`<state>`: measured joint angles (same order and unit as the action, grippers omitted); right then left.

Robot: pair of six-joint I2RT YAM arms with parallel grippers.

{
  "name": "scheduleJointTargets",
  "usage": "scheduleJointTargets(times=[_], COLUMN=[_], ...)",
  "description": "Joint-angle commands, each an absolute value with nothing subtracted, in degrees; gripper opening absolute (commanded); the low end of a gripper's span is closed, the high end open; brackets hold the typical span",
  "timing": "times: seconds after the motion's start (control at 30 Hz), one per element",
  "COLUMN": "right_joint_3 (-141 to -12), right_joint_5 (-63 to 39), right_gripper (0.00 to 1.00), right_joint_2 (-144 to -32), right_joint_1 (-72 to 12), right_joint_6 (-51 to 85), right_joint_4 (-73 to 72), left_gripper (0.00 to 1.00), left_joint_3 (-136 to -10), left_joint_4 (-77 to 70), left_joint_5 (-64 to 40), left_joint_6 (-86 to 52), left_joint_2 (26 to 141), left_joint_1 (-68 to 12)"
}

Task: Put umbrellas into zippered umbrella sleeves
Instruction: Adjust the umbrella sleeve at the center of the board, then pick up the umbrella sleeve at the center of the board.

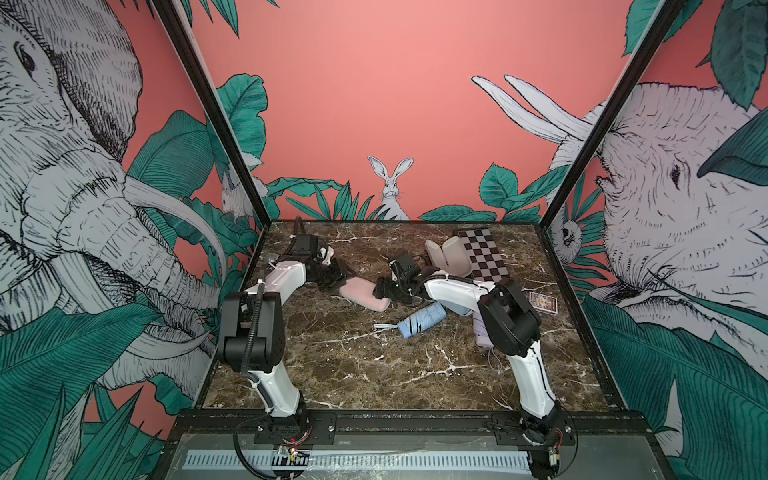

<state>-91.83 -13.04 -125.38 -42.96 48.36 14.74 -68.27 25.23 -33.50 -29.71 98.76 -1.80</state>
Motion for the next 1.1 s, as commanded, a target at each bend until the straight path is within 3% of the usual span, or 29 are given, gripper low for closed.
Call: scheduleJointTargets(times=[0.0, 0.1, 0.13, 0.2, 0.57, 0.8, 1.07], right_joint_3=[-92.4, -92.7, -93.0, -93.5, -95.6, -93.5, -92.2], right_joint_5=[-13.3, -15.2, -15.9, -17.6, -24.8, -29.6, -34.7], right_gripper=[0.78, 0.74, 0.73, 0.71, 0.62, 0.54, 0.48], right_joint_2=[-127.2, -128.5, -128.8, -129.3, -133.4, -135.5, -136.3], right_joint_1=[-41.6, -40.4, -40.1, -39.3, -37.2, -37.1, -36.5], right_joint_6=[47.2, 46.3, 45.8, 44.6, 42.3, 45.0, 47.9], right_joint_4=[18.2, 19.1, 19.6, 20.1, 21.5, 17.1, 11.7], left_gripper=[0.67, 0.75, 0.83, 0.87, 0.89, 0.87, 0.85], left_joint_3=[-68.1, -68.5, -68.8, -69.1, -63.3, -52.5, -47.6], left_joint_4=[27.1, 27.4, 27.9, 27.9, 17.3, -6.9, -27.4], left_joint_5=[-28.1, -26.8, -25.0, -22.7, -31.4, -43.7, -49.0], left_joint_6=[-26.5, -25.4, -24.4, -23.5, -29.4, -46.7, -59.5], left_joint_2=[95.8, 98.6, 99.2, 101.2, 109.5, 108.4, 101.4], left_joint_1=[-0.7, -1.6, -1.9, -2.1, -6.5, -9.2, -9.4])
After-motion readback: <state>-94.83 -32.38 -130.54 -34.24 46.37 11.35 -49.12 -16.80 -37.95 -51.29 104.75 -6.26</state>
